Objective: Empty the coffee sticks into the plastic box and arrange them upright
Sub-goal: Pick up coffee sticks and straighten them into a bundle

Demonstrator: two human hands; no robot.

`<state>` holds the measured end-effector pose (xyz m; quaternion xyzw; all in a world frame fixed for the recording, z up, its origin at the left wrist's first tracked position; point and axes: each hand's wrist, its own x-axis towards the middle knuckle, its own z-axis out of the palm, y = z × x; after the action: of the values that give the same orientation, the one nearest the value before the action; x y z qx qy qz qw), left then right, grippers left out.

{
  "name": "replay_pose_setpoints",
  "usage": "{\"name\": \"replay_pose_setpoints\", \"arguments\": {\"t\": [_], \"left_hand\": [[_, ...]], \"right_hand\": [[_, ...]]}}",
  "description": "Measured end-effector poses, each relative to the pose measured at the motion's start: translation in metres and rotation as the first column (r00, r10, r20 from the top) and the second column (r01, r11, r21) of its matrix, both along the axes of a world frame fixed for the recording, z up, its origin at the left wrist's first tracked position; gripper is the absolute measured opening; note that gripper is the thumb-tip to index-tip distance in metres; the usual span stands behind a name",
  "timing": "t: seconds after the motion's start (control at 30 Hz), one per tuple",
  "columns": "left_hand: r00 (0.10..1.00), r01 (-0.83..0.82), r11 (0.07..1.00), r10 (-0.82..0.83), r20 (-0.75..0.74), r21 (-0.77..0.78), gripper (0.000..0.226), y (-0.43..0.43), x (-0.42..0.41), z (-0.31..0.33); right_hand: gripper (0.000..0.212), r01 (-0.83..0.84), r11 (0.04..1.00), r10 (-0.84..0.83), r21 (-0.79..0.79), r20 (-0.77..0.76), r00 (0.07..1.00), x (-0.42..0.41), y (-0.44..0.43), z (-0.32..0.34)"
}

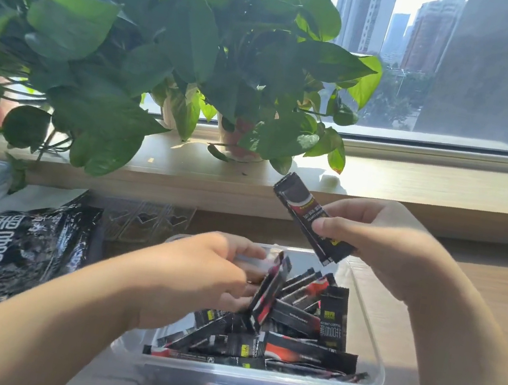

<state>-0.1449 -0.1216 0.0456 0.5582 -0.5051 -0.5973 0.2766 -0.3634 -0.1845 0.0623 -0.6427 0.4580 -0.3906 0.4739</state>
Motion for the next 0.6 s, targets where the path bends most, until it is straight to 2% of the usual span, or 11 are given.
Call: {"name": "replay_pose_setpoints", "arguments": {"t": [0.1, 0.17, 0.27, 0.33, 0.47, 0.6], "left_hand": [[0.999, 0.032, 0.998, -0.029, -0.037, 0.057, 0.063, -0.006, -0.004, -0.004], [0.999, 0.014, 0.999, -0.013, -0.034, 0.033, 0.06, -0.005, 0.0, -0.001], [0.991, -0.132, 0.99, 0.131, -0.016, -0.044, 0.041, -0.001, 0.015, 0.004], [0.978, -0.197, 0.979, 0.2, 0.058, -0.044, 0.032, 0.001, 0.023, 0.006], [0.966, -0.212, 0.97, 0.19, 0.177, 0.116, 0.041, 0.004, 0.022, 0.008], [0.99, -0.099, 0.954, 0.066, 0.121, 0.283, 0.059, 0.0, 0.017, 0.009]], "right_hand": [[0.002, 0.004, 1.0, -0.004, -0.004, -0.004, 1.0, 0.0, 0.0, 0.0], [0.005, 0.003, 1.0, -0.004, -0.008, -0.032, 0.999, 0.001, 0.0, -0.001], [0.017, 0.0, 1.0, -0.002, -0.017, -0.088, 0.996, 0.002, 0.001, -0.001], [0.016, 0.003, 1.0, -0.005, -0.02, -0.098, 0.995, 0.003, 0.002, 0.0], [0.02, 0.006, 0.999, -0.011, -0.037, -0.122, 0.993, 0.003, 0.003, -0.001], [0.021, -0.005, 0.999, -0.001, -0.042, -0.148, 0.989, 0.008, 0.005, -0.002]]}}
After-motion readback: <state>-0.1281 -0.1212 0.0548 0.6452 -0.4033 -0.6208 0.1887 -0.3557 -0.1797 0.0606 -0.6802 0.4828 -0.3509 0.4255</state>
